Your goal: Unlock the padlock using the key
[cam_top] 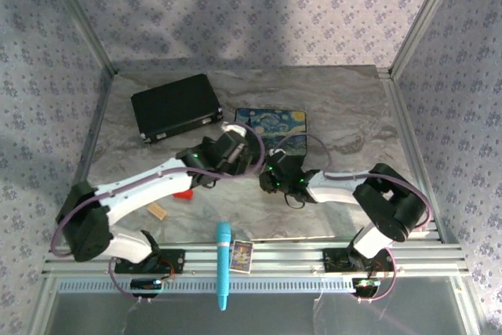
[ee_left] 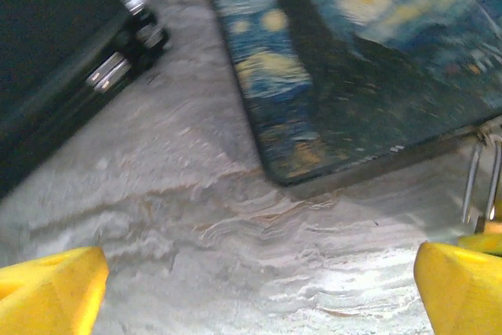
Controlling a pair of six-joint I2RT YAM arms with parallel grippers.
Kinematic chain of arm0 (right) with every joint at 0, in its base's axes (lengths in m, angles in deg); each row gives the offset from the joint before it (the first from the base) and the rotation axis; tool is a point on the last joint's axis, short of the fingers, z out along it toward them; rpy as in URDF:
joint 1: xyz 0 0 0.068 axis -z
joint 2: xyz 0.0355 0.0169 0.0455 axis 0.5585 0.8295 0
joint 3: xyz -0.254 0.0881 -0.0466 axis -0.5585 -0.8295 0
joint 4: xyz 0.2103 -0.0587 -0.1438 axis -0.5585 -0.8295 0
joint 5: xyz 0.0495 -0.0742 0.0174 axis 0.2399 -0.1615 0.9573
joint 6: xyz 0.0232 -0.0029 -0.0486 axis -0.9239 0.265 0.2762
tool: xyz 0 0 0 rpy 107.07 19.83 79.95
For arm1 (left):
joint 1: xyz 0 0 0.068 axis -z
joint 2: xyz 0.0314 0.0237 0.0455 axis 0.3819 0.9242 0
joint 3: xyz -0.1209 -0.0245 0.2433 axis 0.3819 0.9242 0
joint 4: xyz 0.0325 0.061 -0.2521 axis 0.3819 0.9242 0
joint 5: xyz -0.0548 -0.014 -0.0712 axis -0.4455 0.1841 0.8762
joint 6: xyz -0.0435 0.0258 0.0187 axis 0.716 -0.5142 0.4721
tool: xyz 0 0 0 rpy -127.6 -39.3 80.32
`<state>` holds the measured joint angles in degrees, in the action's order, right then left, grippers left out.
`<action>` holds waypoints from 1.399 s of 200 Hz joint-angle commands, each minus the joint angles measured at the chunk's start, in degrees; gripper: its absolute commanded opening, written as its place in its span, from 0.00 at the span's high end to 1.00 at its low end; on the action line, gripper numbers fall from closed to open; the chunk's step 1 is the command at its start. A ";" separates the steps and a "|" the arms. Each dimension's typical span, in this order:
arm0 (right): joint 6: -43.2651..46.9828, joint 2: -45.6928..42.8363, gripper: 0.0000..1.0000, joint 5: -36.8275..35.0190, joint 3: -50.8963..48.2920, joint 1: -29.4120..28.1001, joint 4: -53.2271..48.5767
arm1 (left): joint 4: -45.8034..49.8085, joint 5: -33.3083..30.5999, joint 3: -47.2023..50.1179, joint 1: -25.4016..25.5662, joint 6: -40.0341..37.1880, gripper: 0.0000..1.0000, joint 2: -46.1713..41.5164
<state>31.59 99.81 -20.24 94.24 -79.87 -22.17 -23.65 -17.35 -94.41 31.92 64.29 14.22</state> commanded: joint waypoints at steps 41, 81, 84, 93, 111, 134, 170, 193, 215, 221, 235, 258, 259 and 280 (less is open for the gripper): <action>1.60 -3.29 0.82 7.37 -6.64 4.11 9.24 | -7.69 7.58 -7.83 -0.34 -33.95 0.16 10.23; 0.50 -3.52 0.83 9.51 -10.22 6.23 14.95 | -4.20 17.44 -14.67 -3.51 -38.28 0.24 17.36; 0.46 -3.57 0.83 9.59 -10.31 6.28 14.98 | -3.52 18.01 -15.18 -3.62 -38.36 0.25 17.95; 0.21 -3.59 0.83 9.40 -10.53 6.63 14.98 | -1.30 19.11 -16.76 -3.74 -38.73 0.29 19.66; -1.09 -3.52 0.84 8.37 -10.79 6.70 15.53 | 0.86 18.71 -18.20 -3.71 -38.89 0.32 22.17; -2.15 -2.48 0.85 7.26 -10.37 6.71 16.21 | 0.96 18.53 -17.84 -3.40 -38.92 0.32 23.75; -2.97 -1.32 0.86 7.42 -10.33 7.23 18.04 | 0.95 16.88 -16.94 -3.32 -39.32 0.35 24.77; -4.52 -0.84 0.87 7.34 -10.28 7.32 18.71 | 1.12 15.82 -17.12 -3.50 -39.81 0.40 26.87; -6.21 -0.66 0.93 4.65 -10.25 7.30 17.91 | 0.80 17.23 -16.43 -3.49 -39.17 0.45 27.14; -6.53 -0.50 0.93 4.25 -10.24 7.47 17.75 | 0.83 17.46 -16.32 -3.48 -38.92 0.45 27.14; -7.47 0.46 0.94 5.16 -10.41 8.05 18.76 | 1.21 17.27 -16.23 -3.38 -38.30 0.45 27.46; -10.77 1.22 0.99 7.52 -12.53 9.23 23.08 | 1.87 16.87 -16.14 -3.21 -37.41 0.48 28.40; -11.05 1.23 0.99 7.68 -12.70 9.29 23.42 | 1.86 16.83 -16.10 -3.17 -37.39 0.48 28.43; -16.39 1.93 1.00 9.60 -15.94 10.56 29.76 | 2.40 15.74 -15.79 -2.60 -36.77 0.50 28.87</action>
<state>21.50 99.88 -10.27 82.11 -71.08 3.49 -27.30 -3.36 -111.54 28.57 25.97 39.14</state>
